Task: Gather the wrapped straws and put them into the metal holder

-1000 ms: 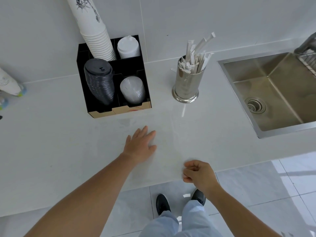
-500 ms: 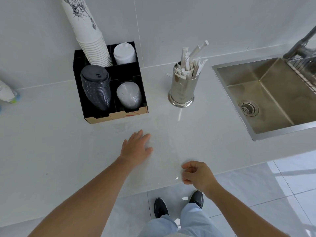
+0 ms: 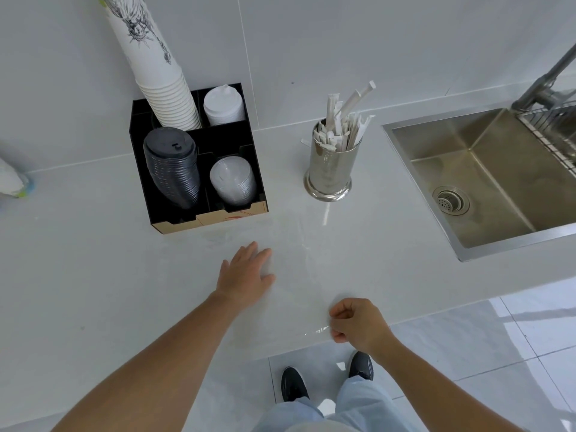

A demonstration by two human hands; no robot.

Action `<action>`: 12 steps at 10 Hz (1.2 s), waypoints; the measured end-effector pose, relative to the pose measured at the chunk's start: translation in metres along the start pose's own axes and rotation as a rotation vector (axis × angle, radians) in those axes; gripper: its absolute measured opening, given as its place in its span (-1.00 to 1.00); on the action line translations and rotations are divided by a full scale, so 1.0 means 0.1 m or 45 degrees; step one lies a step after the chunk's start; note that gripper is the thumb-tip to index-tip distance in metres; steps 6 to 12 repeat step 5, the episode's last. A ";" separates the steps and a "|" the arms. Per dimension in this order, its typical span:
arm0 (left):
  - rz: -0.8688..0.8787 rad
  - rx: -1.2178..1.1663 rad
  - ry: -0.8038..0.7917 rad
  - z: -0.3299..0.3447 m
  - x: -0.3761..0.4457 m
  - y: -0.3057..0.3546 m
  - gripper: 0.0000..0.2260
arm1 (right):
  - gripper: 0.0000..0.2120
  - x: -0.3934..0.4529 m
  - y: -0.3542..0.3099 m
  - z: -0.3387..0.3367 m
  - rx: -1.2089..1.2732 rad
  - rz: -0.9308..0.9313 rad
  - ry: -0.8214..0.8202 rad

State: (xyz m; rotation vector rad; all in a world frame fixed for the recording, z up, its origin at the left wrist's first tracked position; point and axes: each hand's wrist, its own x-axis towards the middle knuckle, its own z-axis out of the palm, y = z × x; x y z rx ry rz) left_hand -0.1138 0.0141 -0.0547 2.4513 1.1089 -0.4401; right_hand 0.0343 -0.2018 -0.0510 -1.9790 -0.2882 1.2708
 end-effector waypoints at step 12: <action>0.032 -0.071 0.176 -0.12 -0.09 0.30 -0.59 | -0.84 0.04 -0.29 -0.43 -0.136 -0.188 -0.114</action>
